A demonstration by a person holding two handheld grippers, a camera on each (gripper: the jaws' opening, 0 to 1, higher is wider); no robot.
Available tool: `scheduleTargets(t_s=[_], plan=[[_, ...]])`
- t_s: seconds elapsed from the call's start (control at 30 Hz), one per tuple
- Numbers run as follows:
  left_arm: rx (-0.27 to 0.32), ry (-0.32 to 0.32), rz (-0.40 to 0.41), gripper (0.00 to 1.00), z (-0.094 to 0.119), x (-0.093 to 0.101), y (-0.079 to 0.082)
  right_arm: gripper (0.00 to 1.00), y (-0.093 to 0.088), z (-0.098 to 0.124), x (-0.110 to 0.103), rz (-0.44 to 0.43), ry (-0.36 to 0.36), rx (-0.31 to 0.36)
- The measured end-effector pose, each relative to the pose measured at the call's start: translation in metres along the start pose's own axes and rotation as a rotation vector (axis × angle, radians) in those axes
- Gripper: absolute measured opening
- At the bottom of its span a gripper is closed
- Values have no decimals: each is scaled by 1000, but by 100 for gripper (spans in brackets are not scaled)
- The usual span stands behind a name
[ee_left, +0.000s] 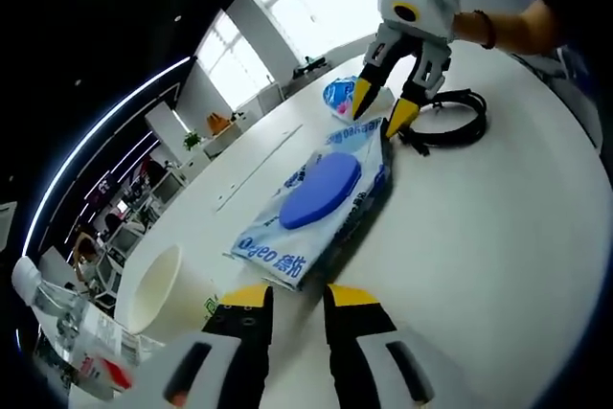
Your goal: Arrange the tabletop items into an orderly group along one side of the table until the central work area is clear of visible clutter.
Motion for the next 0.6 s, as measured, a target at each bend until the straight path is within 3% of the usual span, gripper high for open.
scheduleTargets(t_s=[0.13,0.27,0.4,0.6], plan=[[16,7,10,24,4,0,1,37,2,5,5,-74,-19,54],[37,13,26,25,9,-1,4,36,0,10,9,-109,-22,72],[92,11,72,30,11,-1,9,42,0,13,11,-163,-21,100],[96,34,-14,30,12,4,18,43,4,19,14,-187,-38,138]])
Point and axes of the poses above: the point that each gripper's makers call its tool centre point, and the gripper's own axes: z roughly backward along the fingers, x roughly to its right, y roughly out of its top, the point moved 9 cm from there along z, roughly backward along the fingers, and after that the axes turned 13 degrees about -z, right-handed, at the moved point
